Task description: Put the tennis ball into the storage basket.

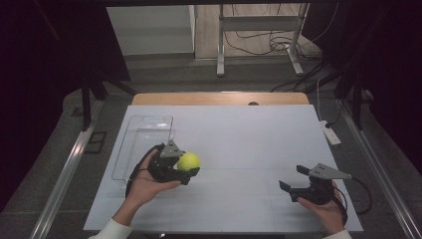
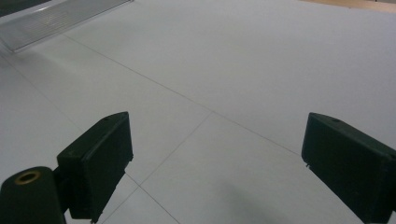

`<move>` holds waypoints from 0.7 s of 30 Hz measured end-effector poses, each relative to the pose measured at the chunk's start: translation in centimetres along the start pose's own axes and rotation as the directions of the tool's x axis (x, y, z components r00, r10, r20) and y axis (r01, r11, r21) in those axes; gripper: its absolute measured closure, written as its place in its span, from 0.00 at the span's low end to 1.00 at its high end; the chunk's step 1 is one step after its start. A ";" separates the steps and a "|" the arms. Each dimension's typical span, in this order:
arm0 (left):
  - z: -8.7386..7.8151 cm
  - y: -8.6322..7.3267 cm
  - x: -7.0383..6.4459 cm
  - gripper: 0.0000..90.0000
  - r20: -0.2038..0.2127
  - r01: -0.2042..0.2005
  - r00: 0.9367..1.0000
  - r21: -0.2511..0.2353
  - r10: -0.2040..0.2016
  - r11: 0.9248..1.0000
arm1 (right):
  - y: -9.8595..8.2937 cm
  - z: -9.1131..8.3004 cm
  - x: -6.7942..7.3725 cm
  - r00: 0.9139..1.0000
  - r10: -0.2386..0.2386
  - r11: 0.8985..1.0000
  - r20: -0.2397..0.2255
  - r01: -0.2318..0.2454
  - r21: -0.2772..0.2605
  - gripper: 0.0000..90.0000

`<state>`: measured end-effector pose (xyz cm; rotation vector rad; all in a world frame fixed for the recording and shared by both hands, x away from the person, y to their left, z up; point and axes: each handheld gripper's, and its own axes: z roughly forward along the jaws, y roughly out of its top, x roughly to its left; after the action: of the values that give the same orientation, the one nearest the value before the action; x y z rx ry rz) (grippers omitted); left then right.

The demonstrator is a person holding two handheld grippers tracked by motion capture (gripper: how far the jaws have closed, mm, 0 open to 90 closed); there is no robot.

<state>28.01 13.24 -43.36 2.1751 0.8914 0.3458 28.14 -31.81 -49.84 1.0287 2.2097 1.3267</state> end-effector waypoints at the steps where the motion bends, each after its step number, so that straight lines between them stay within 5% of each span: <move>1: -0.2 0.2 0.2 0.30 -0.005 0.005 1.000 -0.009 -0.005 1.000 | 0.0 0.0 0.0 1.000 0.000 1.000 0.000 0.000 0.000 0.10; 21: -0.9 1.1 1.1 0.30 -0.013 0.017 1.000 -0.046 -0.018 0.999 | 0.0 0.0 0.0 1.000 0.003 1.000 0.007 -0.003 0.004 0.10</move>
<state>28.94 13.92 -41.97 2.1242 0.9007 0.3692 28.09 -31.85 -49.85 1.0370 2.2071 1.3190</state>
